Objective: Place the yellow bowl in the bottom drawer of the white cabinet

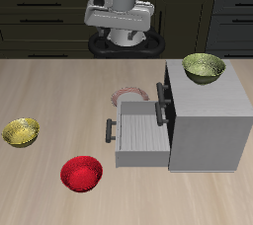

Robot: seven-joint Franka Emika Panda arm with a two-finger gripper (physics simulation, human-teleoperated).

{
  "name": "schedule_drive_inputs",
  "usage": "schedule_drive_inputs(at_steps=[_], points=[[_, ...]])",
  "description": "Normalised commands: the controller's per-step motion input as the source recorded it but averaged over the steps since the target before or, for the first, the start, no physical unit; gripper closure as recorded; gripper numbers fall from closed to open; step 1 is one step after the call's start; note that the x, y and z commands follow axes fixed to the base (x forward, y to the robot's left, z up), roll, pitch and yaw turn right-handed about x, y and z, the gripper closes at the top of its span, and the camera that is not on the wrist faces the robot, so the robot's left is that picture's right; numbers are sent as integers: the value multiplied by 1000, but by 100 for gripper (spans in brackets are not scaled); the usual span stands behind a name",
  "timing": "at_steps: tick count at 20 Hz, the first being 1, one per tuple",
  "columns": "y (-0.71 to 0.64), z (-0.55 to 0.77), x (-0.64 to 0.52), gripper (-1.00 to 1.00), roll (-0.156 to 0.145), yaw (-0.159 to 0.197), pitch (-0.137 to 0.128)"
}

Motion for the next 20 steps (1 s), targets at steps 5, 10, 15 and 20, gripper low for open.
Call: schedule_drive_inputs(at_steps=[5,10,15,20], points=[[-329,47,78,-100,-36,-12,-9],[-439,72,141,-100,-10,-35,-25],[-410,105,144,-100,-22,7,-34],[-380,100,230,-100,-5,37,-23]])
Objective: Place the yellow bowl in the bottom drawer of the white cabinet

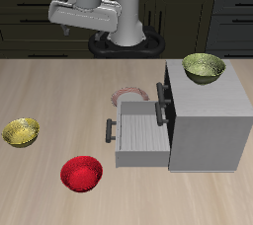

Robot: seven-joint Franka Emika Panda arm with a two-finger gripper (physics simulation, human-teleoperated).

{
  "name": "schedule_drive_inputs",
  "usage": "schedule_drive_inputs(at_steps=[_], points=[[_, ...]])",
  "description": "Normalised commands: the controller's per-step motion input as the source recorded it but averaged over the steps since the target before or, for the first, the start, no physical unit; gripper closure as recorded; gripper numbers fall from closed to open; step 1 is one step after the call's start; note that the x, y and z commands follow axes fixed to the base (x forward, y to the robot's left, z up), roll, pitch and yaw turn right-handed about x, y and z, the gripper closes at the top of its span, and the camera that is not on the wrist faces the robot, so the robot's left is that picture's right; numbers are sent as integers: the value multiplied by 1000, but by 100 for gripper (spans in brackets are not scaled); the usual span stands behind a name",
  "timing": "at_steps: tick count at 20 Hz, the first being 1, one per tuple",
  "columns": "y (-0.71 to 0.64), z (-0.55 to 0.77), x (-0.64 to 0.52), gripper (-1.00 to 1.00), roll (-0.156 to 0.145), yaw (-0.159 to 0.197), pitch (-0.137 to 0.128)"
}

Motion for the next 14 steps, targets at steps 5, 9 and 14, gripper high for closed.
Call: schedule_drive_inputs(at_steps=[5,9,14], points=[[-107,127,198,-100,52,59,-34],[-154,167,165,-100,15,-8,-36],[-226,140,157,-100,18,14,-7]])
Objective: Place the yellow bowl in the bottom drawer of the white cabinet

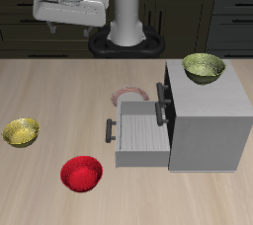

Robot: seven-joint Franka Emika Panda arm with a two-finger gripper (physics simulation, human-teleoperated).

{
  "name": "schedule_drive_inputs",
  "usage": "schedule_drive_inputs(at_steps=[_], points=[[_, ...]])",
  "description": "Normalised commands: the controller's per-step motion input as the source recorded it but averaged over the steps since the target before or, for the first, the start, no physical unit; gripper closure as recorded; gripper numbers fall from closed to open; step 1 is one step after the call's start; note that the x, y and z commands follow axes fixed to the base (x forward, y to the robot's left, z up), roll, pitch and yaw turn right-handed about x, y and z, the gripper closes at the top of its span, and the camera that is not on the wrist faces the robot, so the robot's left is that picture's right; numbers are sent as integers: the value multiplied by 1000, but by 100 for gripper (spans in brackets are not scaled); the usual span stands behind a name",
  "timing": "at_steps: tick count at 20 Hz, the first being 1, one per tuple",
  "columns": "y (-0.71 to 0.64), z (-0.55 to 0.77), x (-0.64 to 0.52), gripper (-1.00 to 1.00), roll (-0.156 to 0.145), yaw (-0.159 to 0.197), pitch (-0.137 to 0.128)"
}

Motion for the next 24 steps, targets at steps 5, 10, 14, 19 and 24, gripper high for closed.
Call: schedule_drive_inputs(at_steps=[5,10,14,19,24], points=[[-263,81,262,-100,-17,39,-3],[-225,77,228,-100,-15,22,-12],[-323,115,273,-100,-41,-16,-20],[-147,83,149,-100,-21,5,-7],[-208,56,411,-100,-30,16,7]])
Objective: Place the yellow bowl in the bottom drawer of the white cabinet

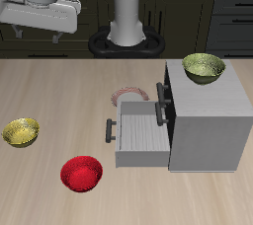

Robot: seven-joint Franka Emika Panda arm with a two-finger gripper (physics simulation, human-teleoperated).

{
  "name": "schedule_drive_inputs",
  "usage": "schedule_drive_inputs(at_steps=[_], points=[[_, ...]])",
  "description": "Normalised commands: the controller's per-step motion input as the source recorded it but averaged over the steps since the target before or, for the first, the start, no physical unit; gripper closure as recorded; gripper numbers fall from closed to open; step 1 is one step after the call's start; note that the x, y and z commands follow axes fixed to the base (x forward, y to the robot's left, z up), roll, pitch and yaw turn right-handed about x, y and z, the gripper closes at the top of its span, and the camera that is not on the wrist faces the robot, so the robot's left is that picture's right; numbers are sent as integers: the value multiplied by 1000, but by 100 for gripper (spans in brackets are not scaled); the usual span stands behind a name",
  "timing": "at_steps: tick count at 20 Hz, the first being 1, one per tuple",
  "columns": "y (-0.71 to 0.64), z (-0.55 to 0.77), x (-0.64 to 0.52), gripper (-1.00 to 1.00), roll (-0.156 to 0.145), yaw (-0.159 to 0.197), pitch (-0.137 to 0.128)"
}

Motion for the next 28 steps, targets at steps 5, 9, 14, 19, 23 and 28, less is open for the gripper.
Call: schedule_drive_inputs(at_steps=[5,9,14,19,23,28], points=[[39,-37,351,-100,16,16,6],[70,-41,267,-100,21,7,21],[23,-42,239,-100,3,12,13],[-11,-81,378,-100,-4,45,20],[-1,-247,210,-100,-2,32,25],[55,-386,161,-100,17,5,48]])
